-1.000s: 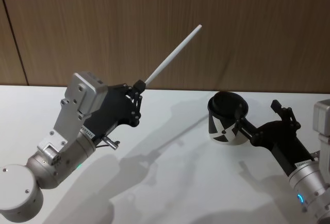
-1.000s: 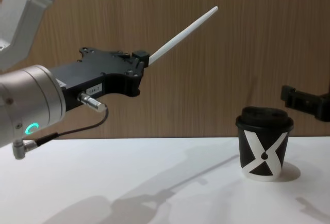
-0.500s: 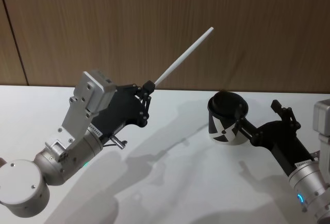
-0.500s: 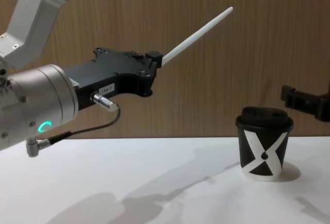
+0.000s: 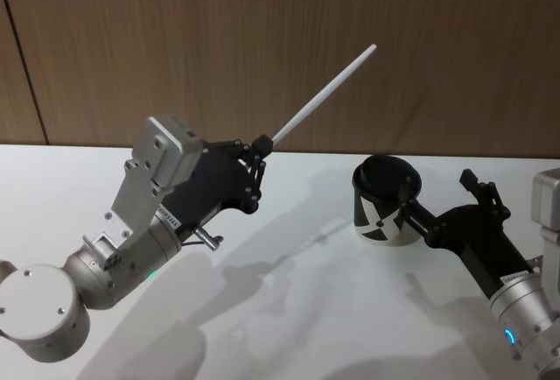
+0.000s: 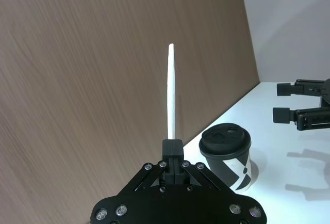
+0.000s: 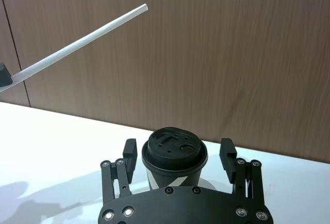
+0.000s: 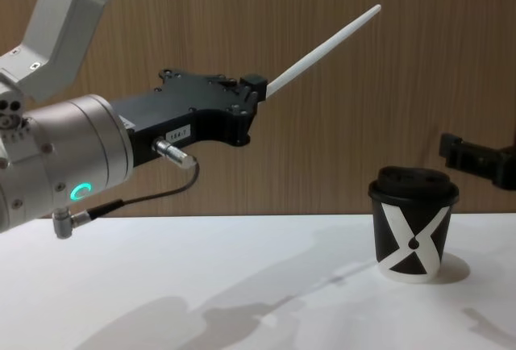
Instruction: Pick up the straw with one hand, pass it to the other hand, and insert it into the cup.
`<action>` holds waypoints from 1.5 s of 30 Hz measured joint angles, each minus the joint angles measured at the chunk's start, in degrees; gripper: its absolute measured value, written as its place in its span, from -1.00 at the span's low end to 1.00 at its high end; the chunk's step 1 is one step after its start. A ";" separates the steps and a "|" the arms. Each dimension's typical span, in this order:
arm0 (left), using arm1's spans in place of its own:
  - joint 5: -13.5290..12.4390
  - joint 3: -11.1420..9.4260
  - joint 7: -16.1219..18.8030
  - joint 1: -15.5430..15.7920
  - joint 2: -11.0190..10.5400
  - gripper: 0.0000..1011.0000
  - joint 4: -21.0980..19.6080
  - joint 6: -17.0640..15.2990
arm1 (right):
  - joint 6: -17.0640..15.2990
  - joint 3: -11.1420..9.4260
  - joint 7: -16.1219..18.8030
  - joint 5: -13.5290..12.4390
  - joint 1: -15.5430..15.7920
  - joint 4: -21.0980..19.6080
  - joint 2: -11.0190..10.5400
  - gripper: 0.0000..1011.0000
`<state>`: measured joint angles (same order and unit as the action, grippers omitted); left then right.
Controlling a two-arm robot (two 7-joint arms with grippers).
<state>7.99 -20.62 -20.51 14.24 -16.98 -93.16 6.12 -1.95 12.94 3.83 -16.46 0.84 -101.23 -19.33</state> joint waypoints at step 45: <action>0.48 -0.38 -0.52 0.56 -0.08 -1.00 0.23 0.27 | -10.07 -1.96 8.89 -11.22 -4.68 -1.79 -0.68 0.98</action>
<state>8.46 -21.00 -21.04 14.80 -17.06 -92.94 6.39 -12.02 10.98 12.71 -27.68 -3.84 -103.02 -20.02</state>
